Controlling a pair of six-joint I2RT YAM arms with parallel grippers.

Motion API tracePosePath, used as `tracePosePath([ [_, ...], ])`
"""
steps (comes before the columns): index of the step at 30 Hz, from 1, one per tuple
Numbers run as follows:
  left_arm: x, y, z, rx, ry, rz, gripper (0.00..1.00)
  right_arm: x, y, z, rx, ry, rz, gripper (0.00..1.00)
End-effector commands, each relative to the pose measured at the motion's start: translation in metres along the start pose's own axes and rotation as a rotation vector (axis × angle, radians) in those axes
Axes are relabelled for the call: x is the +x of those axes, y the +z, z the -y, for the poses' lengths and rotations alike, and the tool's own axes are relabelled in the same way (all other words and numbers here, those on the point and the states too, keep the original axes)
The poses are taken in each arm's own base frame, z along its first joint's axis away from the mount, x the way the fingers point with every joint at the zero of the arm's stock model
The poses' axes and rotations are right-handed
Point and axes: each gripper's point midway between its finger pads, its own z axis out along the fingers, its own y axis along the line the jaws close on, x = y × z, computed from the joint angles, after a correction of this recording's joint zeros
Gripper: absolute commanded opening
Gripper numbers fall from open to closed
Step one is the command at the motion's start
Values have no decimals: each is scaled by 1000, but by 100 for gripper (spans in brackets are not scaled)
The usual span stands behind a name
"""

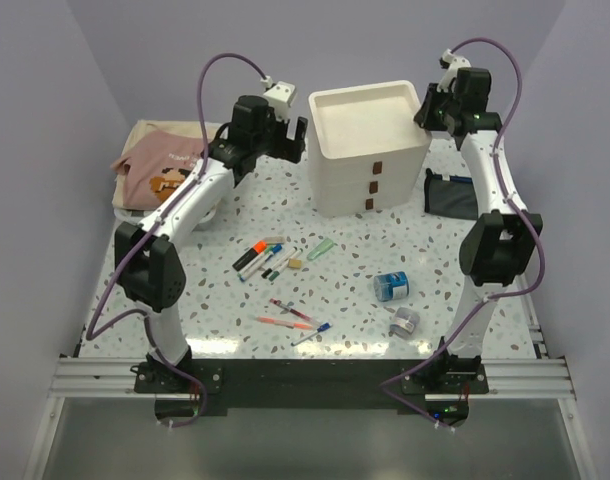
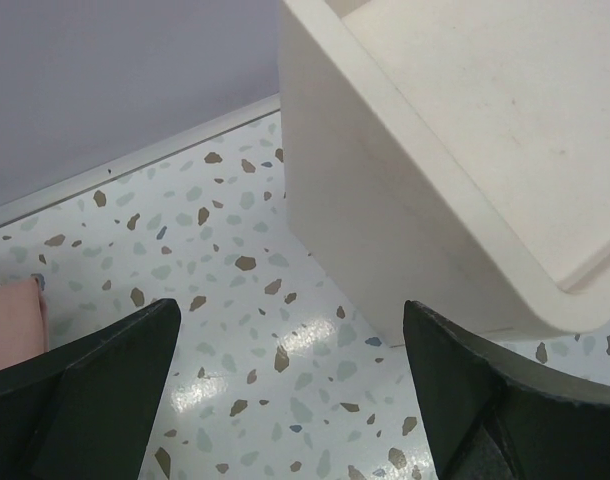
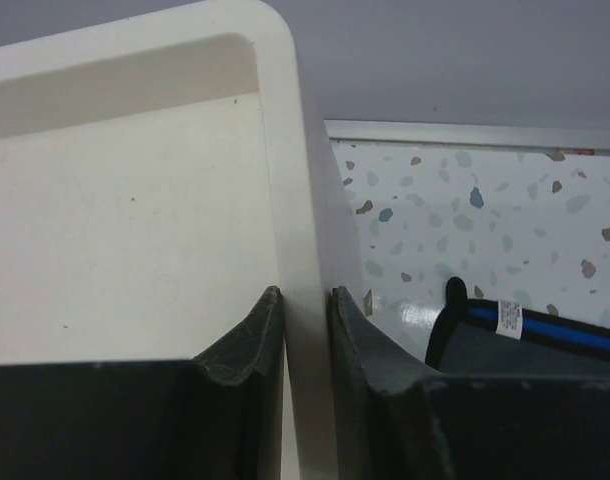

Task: Sort the stationery into containers
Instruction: Move the storage box to the center of the board.

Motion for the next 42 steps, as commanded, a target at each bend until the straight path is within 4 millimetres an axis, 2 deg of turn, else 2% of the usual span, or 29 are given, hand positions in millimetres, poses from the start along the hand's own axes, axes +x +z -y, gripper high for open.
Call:
tracePosePath([
  [1, -31, -26, 0, -17, -6, 86, 98, 12, -6, -21, 53, 241, -27, 0],
  [7, -32, -32, 0, -20, -3, 90, 98, 30, -2, -26, 74, 315, -62, 0],
  [11, -33, -34, 1, -19, 1, 93, 98, 32, 8, -16, 115, 302, -56, 0],
  [18, -32, -38, -5, -52, 12, 94, 98, 25, 26, -9, 144, 311, -25, 0],
  [24, -33, -38, -8, -64, 19, 97, 98, 2, 32, -3, 168, 298, 43, 0],
  [31, -31, -33, -8, -64, 19, 91, 98, -12, 46, 2, 190, 266, 94, 0],
  [42, -25, -28, -11, -75, 24, 77, 99, -7, 63, 5, 192, 237, 96, 0],
])
